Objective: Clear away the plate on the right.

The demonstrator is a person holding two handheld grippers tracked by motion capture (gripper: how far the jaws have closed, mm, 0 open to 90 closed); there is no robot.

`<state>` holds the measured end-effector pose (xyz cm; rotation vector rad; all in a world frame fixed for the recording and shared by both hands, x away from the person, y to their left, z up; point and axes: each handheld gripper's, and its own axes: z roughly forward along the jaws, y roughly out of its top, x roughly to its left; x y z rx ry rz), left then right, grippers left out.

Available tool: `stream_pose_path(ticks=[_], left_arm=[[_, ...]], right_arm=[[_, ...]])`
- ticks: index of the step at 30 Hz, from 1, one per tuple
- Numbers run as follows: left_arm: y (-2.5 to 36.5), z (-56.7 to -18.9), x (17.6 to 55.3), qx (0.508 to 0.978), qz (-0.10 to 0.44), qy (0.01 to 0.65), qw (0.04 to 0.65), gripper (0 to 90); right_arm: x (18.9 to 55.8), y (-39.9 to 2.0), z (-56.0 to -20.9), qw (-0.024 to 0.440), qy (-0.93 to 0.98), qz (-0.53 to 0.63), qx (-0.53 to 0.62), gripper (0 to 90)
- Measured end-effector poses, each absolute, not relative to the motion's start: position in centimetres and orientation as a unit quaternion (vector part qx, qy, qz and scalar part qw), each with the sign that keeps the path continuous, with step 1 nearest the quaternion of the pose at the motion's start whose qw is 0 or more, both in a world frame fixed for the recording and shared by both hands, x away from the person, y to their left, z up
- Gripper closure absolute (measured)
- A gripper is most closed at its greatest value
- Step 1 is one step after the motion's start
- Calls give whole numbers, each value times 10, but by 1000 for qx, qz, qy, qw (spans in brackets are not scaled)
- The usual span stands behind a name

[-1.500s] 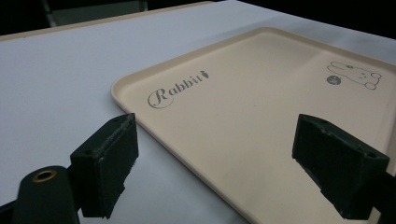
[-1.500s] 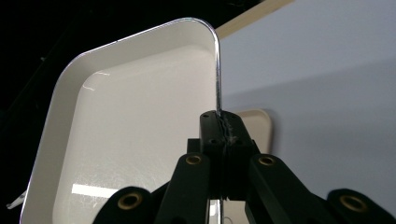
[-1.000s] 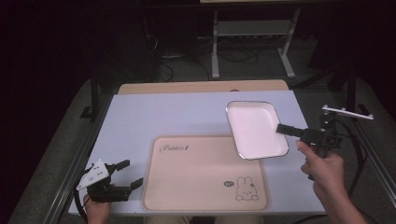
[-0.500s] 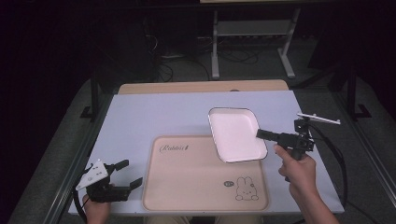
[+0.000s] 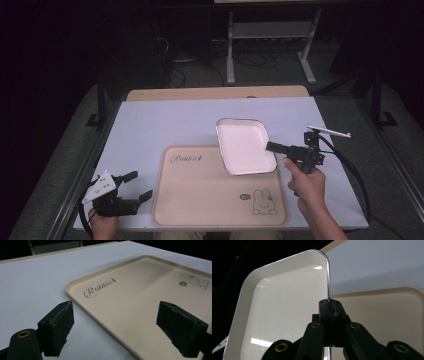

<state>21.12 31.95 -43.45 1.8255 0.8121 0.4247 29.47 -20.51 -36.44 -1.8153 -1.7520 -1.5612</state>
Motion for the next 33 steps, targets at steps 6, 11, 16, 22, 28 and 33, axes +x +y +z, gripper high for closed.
stream_pose_path(ticks=[6,11,16,22,28,33], left_arm=[[320,-434,211,761,178,340,523,140],[320,-434,211,761,178,339,523,140],[320,-434,211,760,178,340,524,140],[321,-434,211,760,178,340,525,140],[321,-434,210,758,178,340,527,140],[321,-434,210,758,179,341,527,140]], right_arm=[[297,-199,-370,83,-589,-520,-614,883],[298,-192,-378,87,-586,-519,-617,883],[298,-181,-386,93,-587,-516,-617,883],[300,-170,-397,93,-589,-507,-622,883],[298,-164,-408,85,-595,-493,-629,883],[295,-158,-417,83,-597,-484,-635,883]])
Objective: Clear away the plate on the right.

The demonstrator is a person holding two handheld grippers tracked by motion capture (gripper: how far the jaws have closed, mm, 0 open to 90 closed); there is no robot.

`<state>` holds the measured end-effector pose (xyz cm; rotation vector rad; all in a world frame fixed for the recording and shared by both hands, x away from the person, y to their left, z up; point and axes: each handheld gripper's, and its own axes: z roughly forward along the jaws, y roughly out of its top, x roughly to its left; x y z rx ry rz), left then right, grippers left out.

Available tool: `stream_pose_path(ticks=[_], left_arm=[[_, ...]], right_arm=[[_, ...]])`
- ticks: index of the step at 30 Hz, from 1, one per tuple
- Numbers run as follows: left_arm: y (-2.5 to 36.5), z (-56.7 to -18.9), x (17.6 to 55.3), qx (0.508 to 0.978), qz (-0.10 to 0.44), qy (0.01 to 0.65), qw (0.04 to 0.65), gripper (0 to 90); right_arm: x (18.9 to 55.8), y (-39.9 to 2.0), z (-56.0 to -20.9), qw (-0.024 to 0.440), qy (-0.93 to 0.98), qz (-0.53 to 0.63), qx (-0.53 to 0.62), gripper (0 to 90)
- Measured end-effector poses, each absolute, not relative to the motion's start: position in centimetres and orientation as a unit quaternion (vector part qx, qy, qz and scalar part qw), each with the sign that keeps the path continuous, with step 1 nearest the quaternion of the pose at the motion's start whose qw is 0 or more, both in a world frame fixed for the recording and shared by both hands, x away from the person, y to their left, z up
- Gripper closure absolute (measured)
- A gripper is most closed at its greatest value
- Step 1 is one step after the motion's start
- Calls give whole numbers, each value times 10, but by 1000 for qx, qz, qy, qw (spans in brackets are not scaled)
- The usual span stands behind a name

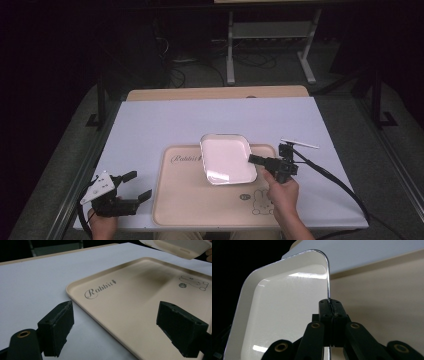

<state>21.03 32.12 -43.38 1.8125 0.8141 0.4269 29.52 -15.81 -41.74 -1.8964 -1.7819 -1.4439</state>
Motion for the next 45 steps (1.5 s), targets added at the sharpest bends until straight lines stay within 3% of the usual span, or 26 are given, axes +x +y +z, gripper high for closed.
stream_pose_path(ticks=[14,45], left_arm=[[321,-434,210,758,179,339,527,140],[321,-433,209,757,177,339,530,139]], right_arm=[[281,-142,-439,33,-604,-455,-654,882],[272,-134,-455,-2,-619,-413,-668,856]])
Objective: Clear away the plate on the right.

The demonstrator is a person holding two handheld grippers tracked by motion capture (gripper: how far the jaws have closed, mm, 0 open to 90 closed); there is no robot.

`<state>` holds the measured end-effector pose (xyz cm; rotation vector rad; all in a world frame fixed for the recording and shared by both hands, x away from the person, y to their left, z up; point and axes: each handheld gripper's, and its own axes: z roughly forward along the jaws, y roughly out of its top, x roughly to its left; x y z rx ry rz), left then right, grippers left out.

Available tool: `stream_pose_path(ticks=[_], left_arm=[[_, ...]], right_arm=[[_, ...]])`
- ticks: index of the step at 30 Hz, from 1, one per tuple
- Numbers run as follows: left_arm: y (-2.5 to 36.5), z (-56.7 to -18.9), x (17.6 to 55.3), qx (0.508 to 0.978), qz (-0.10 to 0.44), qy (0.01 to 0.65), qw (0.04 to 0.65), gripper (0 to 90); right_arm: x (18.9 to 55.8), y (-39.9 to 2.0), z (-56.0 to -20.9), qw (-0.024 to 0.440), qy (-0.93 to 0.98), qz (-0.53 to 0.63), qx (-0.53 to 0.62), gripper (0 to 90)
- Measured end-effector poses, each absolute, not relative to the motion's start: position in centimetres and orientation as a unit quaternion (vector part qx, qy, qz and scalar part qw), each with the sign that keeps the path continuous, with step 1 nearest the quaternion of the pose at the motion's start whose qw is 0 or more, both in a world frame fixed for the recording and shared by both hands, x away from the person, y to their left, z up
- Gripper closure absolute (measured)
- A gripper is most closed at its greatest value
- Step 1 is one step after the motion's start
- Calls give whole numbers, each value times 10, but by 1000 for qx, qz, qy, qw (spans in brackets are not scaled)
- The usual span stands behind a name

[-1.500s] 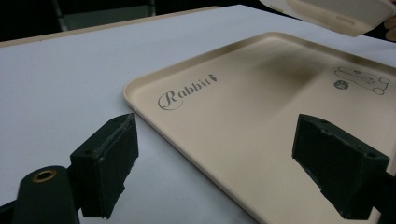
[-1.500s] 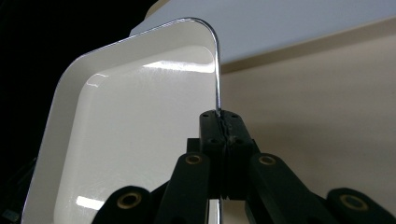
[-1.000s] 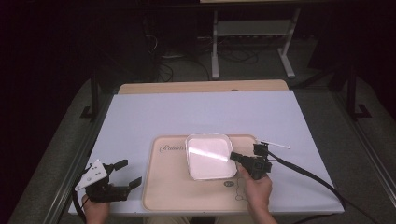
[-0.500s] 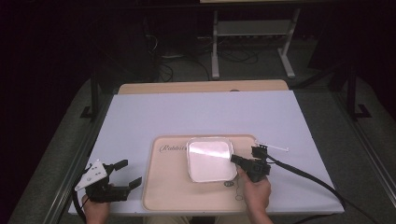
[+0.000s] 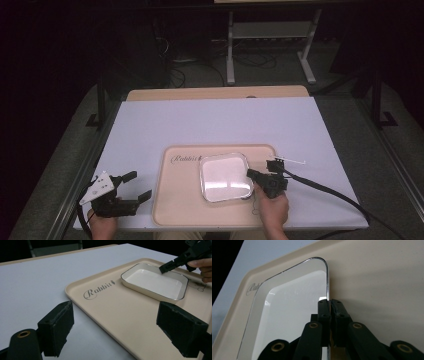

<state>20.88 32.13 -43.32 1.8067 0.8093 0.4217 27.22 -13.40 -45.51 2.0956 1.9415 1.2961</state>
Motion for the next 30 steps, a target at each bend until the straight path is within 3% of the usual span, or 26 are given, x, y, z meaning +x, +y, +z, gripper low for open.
stream_pose_path(ticks=[8,16,30], left_arm=[[321,-433,209,758,177,338,529,139],[320,-433,209,759,176,337,528,140],[320,-433,209,759,176,337,528,139]], right_arm=[[263,-137,-450,10,637,405,656,804],[246,-140,-452,-15,649,401,646,845],[233,-137,-453,-31,651,402,643,833]])
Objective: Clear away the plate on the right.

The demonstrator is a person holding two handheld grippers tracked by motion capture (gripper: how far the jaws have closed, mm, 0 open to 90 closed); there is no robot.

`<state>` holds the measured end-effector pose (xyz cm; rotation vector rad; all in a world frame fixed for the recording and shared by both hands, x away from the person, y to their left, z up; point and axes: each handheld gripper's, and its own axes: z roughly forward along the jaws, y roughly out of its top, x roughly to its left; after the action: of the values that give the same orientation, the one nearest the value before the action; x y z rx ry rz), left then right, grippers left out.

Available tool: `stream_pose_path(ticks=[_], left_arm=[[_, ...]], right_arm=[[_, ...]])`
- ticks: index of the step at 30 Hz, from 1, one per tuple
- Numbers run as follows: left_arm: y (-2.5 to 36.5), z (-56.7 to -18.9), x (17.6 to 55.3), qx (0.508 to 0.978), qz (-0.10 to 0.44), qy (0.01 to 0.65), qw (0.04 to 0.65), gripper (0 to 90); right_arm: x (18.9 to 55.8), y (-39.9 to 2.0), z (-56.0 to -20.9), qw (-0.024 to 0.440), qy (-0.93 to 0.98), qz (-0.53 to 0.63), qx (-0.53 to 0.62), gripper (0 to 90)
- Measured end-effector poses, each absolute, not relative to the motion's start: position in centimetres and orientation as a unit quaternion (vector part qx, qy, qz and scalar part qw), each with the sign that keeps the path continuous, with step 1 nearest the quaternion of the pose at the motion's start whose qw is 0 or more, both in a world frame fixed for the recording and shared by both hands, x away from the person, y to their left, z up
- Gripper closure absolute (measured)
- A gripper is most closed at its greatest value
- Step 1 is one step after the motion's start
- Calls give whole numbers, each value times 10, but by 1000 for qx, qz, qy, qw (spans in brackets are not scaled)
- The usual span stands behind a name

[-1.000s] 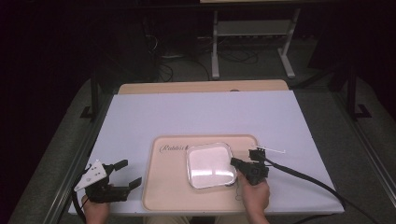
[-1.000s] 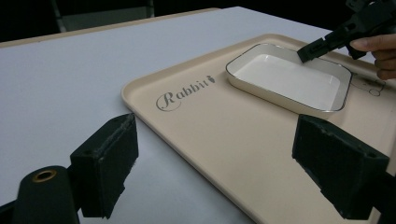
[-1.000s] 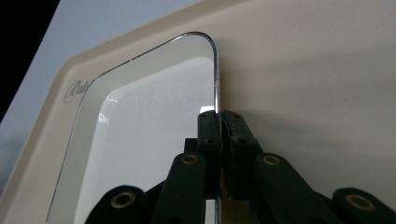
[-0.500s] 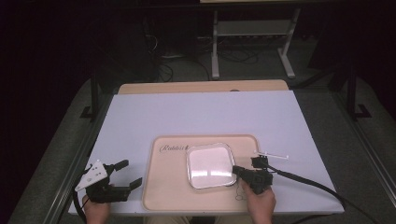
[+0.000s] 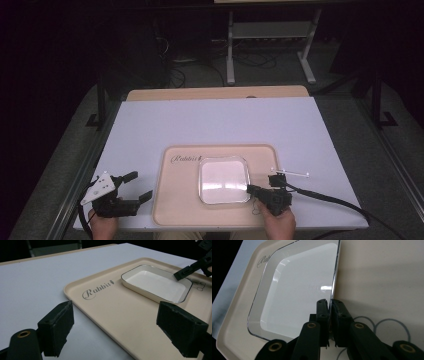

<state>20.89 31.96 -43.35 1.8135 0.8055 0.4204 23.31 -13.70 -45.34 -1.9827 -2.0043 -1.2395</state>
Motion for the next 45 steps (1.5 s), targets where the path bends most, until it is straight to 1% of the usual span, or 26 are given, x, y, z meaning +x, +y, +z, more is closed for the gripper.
stream_pose_path(ticks=[9,21,23,24,26,27,28,29,30,37,38,39,40,43,44,45], left_arm=[[320,-433,209,759,176,337,528,140],[320,-434,209,760,176,336,527,140],[319,-434,209,760,177,336,527,140],[319,-434,209,760,177,336,527,140],[319,-434,209,761,176,336,527,140],[319,-434,209,761,176,336,527,140],[320,-434,210,761,176,336,527,140],[320,-434,210,761,176,336,527,140],[319,-434,210,760,176,337,527,139],[319,-435,210,761,176,337,526,140],[318,-435,210,760,175,338,527,140],[318,-435,210,760,175,338,527,140],[318,-435,210,762,175,336,525,140],[319,-435,211,762,176,337,525,140],[319,-435,211,762,175,338,524,140],[319,-435,211,762,175,338,524,139]], right_arm=[[229,-135,-455,36,-652,-408,-638,803],[228,-140,-448,22,-654,-421,-628,711],[230,-143,-444,12,-657,-429,-620,683],[230,-143,-444,12,-657,-429,-620,683],[232,-146,-439,2,-659,-437,-612,645],[232,-146,-439,2,-659,-437,-612,645],[234,-149,-437,-9,-665,-439,-604,621],[234,-149,-437,-9,-665,-439,-604,621],[236,-153,-433,-23,-670,-442,-596,597],[243,-162,-424,-48,-678,-457,-574,551],[244,-164,-421,-59,-679,-463,-567,526],[244,-164,-421,-59,-679,-463,-567,526],[246,-167,-419,-67,-685,-465,-556,504],[248,-170,-417,-78,-689,-467,-549,478],[250,-173,-415,-89,-695,-469,-537,452],[250,-173,-415,-89,-695,-469,-537,452]])
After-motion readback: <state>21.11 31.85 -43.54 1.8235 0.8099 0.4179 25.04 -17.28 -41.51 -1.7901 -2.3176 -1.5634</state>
